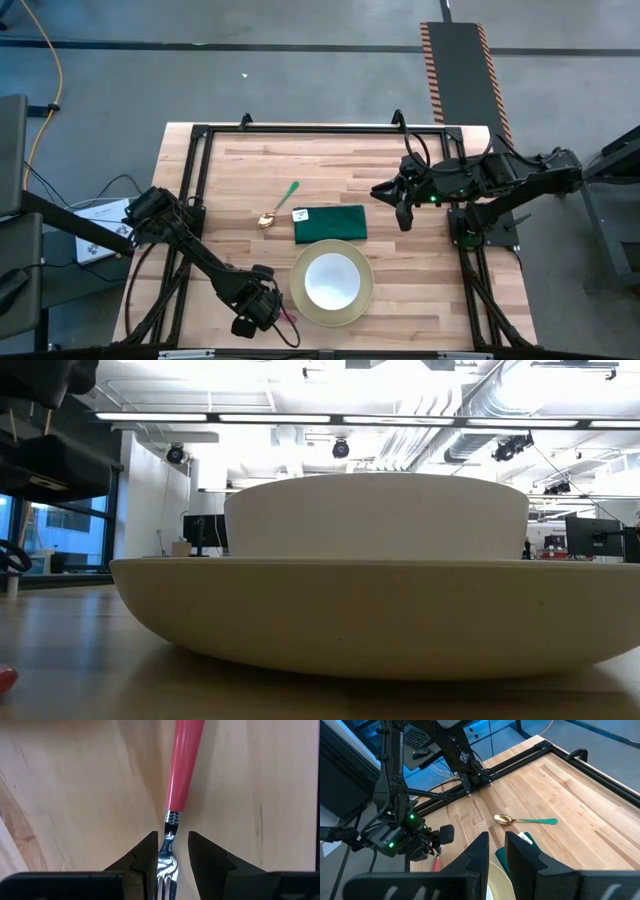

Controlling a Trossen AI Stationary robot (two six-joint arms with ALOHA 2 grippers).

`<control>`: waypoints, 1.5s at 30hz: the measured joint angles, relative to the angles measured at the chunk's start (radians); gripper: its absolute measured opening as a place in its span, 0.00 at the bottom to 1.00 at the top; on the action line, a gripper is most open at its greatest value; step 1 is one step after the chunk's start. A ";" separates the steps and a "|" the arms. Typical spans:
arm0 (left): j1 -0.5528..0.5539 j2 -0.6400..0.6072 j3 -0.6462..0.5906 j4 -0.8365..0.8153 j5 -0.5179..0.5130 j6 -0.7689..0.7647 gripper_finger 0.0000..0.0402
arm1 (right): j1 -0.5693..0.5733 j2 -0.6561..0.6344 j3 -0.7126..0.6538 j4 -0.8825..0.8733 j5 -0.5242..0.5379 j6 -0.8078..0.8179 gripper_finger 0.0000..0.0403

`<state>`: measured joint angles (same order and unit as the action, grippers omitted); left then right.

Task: Set table place
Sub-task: Put the red fork to the right of the yellow plate

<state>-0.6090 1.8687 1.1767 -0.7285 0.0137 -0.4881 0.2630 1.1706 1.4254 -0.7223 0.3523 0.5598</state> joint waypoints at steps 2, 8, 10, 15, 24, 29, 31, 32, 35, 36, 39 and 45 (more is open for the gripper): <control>0.000 0.000 0.000 0.001 -0.004 -0.005 0.24 | 0.000 0.000 0.000 0.000 0.000 0.000 0.13; 0.000 0.011 0.000 0.015 -0.006 0.002 0.24 | 0.000 0.000 0.000 0.001 0.000 0.000 0.13; 0.000 0.013 -0.001 0.012 -0.003 0.005 0.24 | 0.000 0.000 0.000 0.001 0.000 0.000 0.13; 0.000 0.022 -0.001 0.022 -0.004 0.000 0.24 | 0.000 0.000 0.000 0.001 0.000 0.000 0.13; 0.000 0.022 0.000 0.022 -0.004 -0.006 0.24 | 0.002 0.000 0.000 0.001 0.000 -0.010 0.13; 0.001 0.022 0.000 0.021 -0.001 -0.006 0.23 | 0.008 0.000 0.000 0.001 0.004 -0.011 0.13; 0.001 0.022 0.000 0.022 0.002 -0.006 0.21 | 0.008 0.000 0.000 0.001 0.003 -0.011 0.13; 0.001 0.022 0.000 0.022 0.006 -0.006 0.20 | 0.008 0.000 0.000 0.001 0.003 -0.011 0.13; 0.001 0.022 0.000 0.024 0.013 -0.007 0.16 | 0.008 0.000 0.000 0.001 0.003 -0.011 0.13; 0.001 0.022 0.000 0.024 0.013 -0.007 0.15 | 0.008 0.000 0.000 0.001 0.003 -0.010 0.13; 0.001 0.022 0.000 0.024 0.018 -0.007 0.12 | 0.014 0.000 0.000 0.002 0.003 -0.010 0.13; 0.001 0.034 0.000 0.029 0.030 -0.014 0.14 | 0.036 0.000 0.000 0.024 0.009 -0.010 0.13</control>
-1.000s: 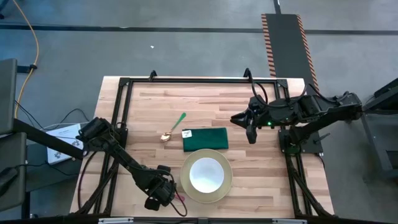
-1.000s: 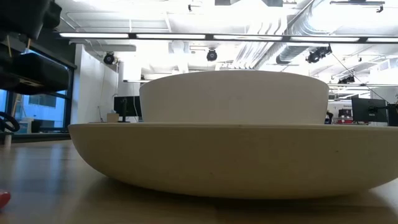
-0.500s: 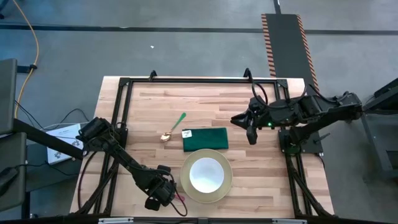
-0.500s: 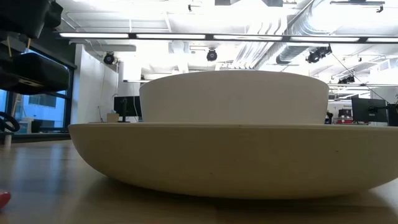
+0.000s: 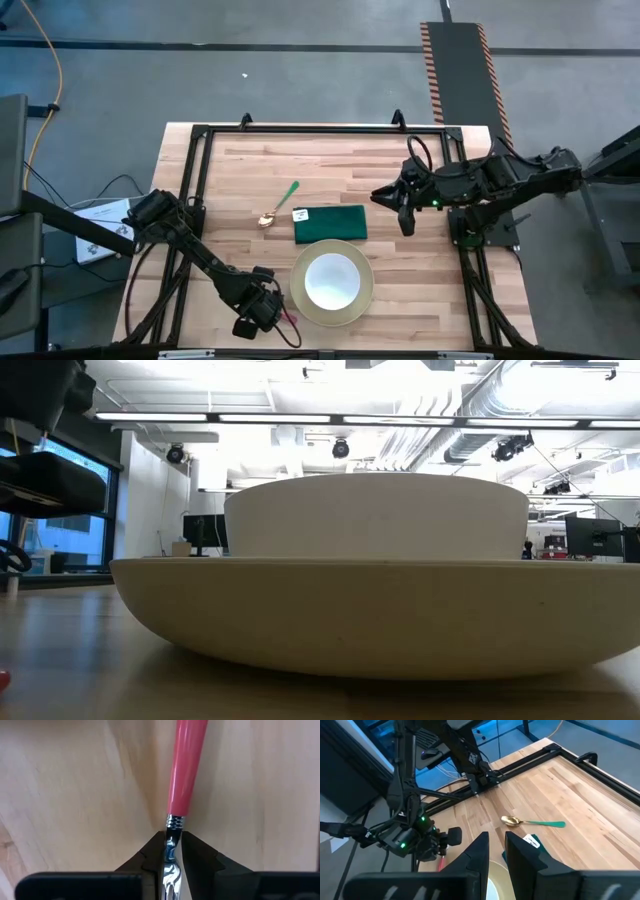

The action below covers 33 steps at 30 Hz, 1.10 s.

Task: Set table place
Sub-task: Put the red fork to the right of the yellow plate

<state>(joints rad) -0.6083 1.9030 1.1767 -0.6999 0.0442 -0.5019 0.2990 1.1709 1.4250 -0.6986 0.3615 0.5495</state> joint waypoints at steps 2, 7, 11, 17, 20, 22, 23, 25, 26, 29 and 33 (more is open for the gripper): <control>0.000 0.007 0.002 0.004 0.001 0.000 0.15 | 0.007 0.000 0.000 0.002 0.006 0.000 0.13; 0.000 0.007 0.002 0.004 0.002 0.000 0.16 | 0.011 -0.001 0.000 0.009 0.007 0.003 0.13; 0.000 0.007 0.002 -0.001 0.004 0.000 0.14 | 0.011 -0.001 0.000 0.009 0.010 0.008 0.13; 0.000 0.007 0.002 -0.003 0.010 0.000 0.06 | 0.011 -0.001 0.000 0.009 0.015 0.008 0.13; 0.000 0.007 0.002 -0.003 0.017 0.000 0.03 | 0.011 -0.001 0.000 0.009 0.016 0.008 0.13; 0.000 0.007 0.002 -0.003 0.019 -0.001 0.03 | 0.011 -0.002 0.000 0.009 0.016 0.008 0.13; 0.000 0.007 0.001 -0.004 0.019 -0.001 0.04 | 0.011 -0.002 0.000 0.009 0.016 0.008 0.13; 0.000 0.006 0.001 -0.005 0.020 -0.002 0.06 | 0.011 -0.002 0.000 0.009 0.016 0.008 0.13; 0.000 0.006 0.001 -0.006 0.021 -0.003 0.07 | 0.011 -0.002 0.000 0.009 0.016 0.008 0.13; 0.000 0.006 0.001 -0.008 0.023 -0.004 0.08 | 0.011 -0.002 0.000 0.009 0.016 0.008 0.13; 0.000 0.005 0.001 -0.018 0.044 -0.005 0.05 | 0.011 -0.002 0.000 0.008 0.016 0.008 0.13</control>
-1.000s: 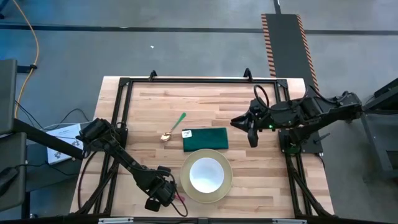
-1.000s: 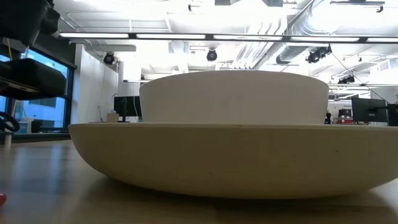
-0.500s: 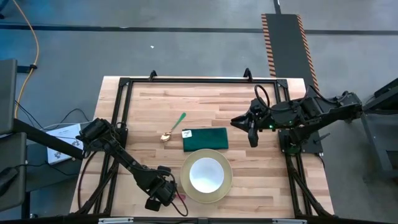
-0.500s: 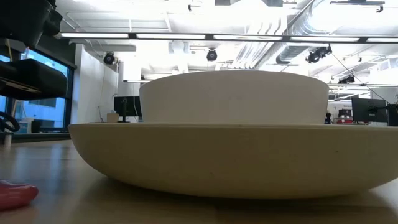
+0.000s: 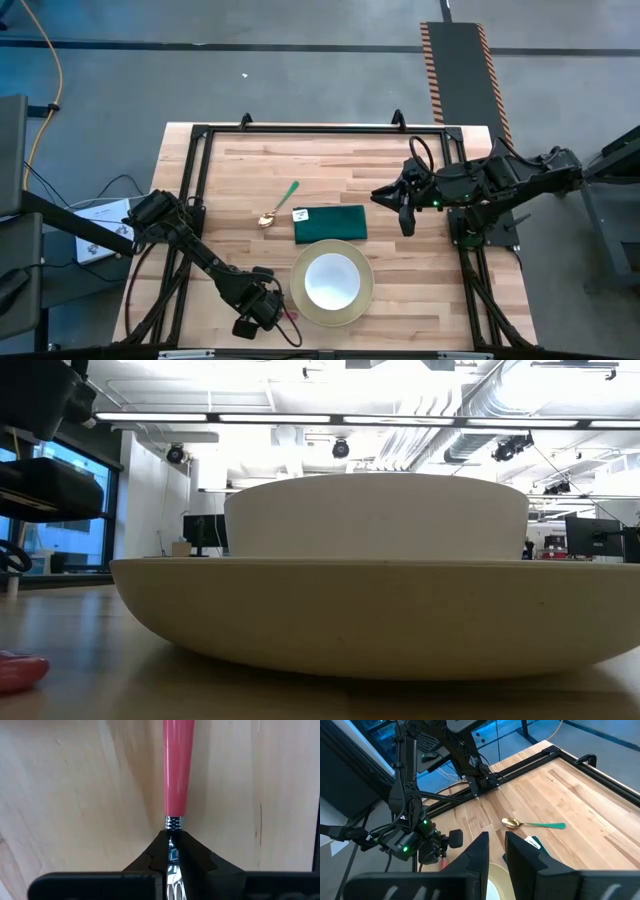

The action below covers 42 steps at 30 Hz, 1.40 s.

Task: Set table place
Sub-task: Put the red fork to the right of the yellow plate

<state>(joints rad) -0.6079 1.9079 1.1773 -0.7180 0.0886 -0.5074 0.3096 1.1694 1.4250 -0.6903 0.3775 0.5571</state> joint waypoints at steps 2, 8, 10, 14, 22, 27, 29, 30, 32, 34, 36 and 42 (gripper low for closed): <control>0.000 -0.002 0.000 -0.004 0.009 -0.003 0.04 | 0.000 0.000 0.000 0.000 0.000 0.000 0.13; -0.003 -0.006 0.018 -0.053 0.019 -0.007 0.06 | 0.000 0.000 0.000 0.000 0.002 -0.008 0.13; -0.002 -0.006 0.028 -0.056 0.019 -0.001 0.07 | 0.000 0.000 0.000 0.000 0.006 -0.008 0.13; -0.001 -0.007 0.053 -0.071 0.010 0.003 0.05 | 0.000 0.000 0.000 0.000 0.007 -0.008 0.13; -0.002 -0.008 0.089 -0.117 0.000 0.006 0.05 | 0.000 0.000 0.000 0.000 0.007 -0.014 0.13; -0.002 -0.008 0.120 -0.155 -0.003 0.003 0.06 | 0.000 0.000 0.000 0.000 0.006 -0.016 0.13; -0.002 -0.008 0.137 -0.168 -0.003 0.003 0.05 | 0.000 0.000 0.000 -0.001 0.006 -0.016 0.13; -0.002 -0.008 0.147 -0.176 -0.005 0.003 0.05 | 0.000 0.000 0.000 -0.001 0.006 -0.017 0.13; -0.001 -0.009 0.163 -0.188 -0.010 0.003 0.04 | 0.000 0.000 0.000 0.000 0.006 -0.018 0.13; -0.001 -0.014 0.173 -0.199 -0.011 0.003 0.04 | 0.000 0.000 0.000 0.000 0.006 -0.022 0.13; 0.000 -0.030 0.174 -0.203 -0.014 -0.006 0.05 | 0.000 0.000 0.000 0.000 0.006 -0.024 0.13; 0.000 -0.110 0.174 -0.245 -0.089 -0.057 0.07 | 0.000 0.000 0.000 0.001 0.006 -0.027 0.13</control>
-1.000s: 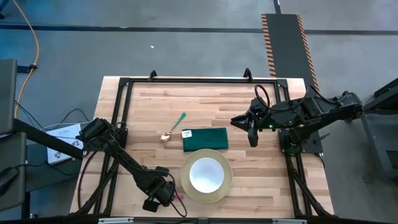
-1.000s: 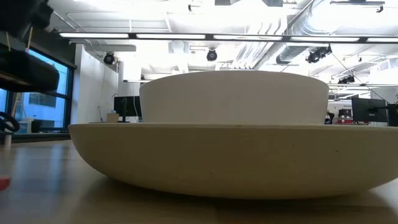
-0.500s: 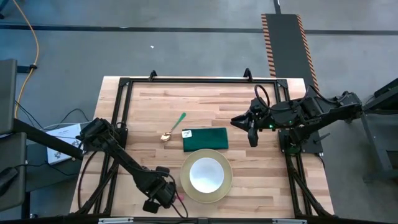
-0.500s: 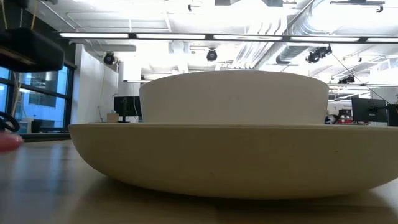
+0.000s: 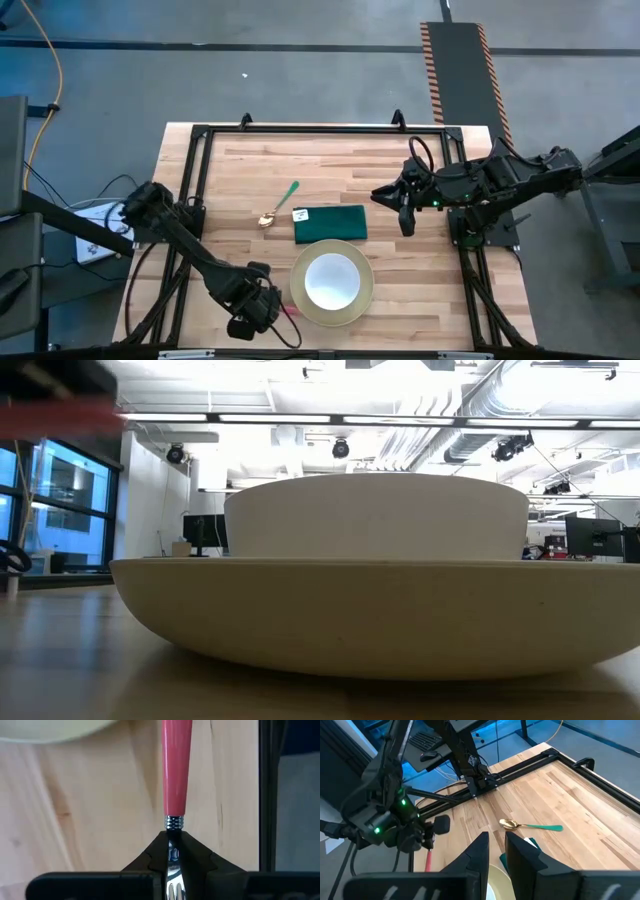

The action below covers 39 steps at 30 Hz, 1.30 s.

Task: Set table place
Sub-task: Put the red fork to the right of the yellow plate

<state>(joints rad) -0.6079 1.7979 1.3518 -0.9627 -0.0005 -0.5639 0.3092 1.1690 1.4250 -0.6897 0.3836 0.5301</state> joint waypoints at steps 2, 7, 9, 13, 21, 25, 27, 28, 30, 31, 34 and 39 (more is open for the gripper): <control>0.000 -0.031 0.000 -0.016 -0.024 -0.013 0.06 | 0.000 0.000 0.000 0.007 0.000 -0.007 0.13; 0.033 -0.106 0.000 -0.044 -0.075 -0.044 0.04 | 0.000 0.000 0.000 0.015 0.000 -0.007 0.13; 0.052 -0.137 0.000 -0.046 -0.101 -0.044 0.05 | 0.000 0.000 0.000 0.015 0.000 -0.007 0.13; 0.094 -0.203 0.000 -0.068 -0.153 -0.047 0.07 | 0.000 0.000 0.000 0.015 0.000 -0.007 0.13; 0.188 -0.348 0.000 -0.068 -0.262 -0.036 0.05 | 0.000 0.000 0.000 0.014 0.000 -0.013 0.13; 0.252 -0.416 0.000 -0.048 -0.304 -0.020 0.07 | -0.010 0.000 0.000 0.014 0.000 -0.015 0.13; 0.286 -0.446 0.000 -0.009 -0.323 -0.003 0.07 | -0.017 0.000 0.000 0.014 0.000 -0.016 0.13; 0.303 -0.461 0.000 0.013 -0.330 0.011 0.07 | -0.022 0.000 0.000 0.015 0.000 -0.018 0.13; 0.337 -0.483 0.000 0.068 -0.333 0.044 0.06 | -0.030 0.000 0.000 0.023 0.000 -0.024 0.13; 0.356 -0.492 0.000 0.098 -0.334 0.063 0.06 | -0.035 0.000 0.000 0.023 0.000 -0.028 0.13; 0.408 -0.507 0.000 0.181 -0.332 0.116 0.05 | -0.052 0.000 0.000 0.034 0.000 -0.040 0.13; 0.489 -0.506 0.000 0.323 -0.279 0.186 0.06 | -0.078 0.000 0.000 0.091 0.000 -0.078 0.13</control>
<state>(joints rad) -0.1193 1.2921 1.3514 -0.6393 -0.2799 -0.3782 0.2309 1.1690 1.4250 -0.5986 0.3839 0.4519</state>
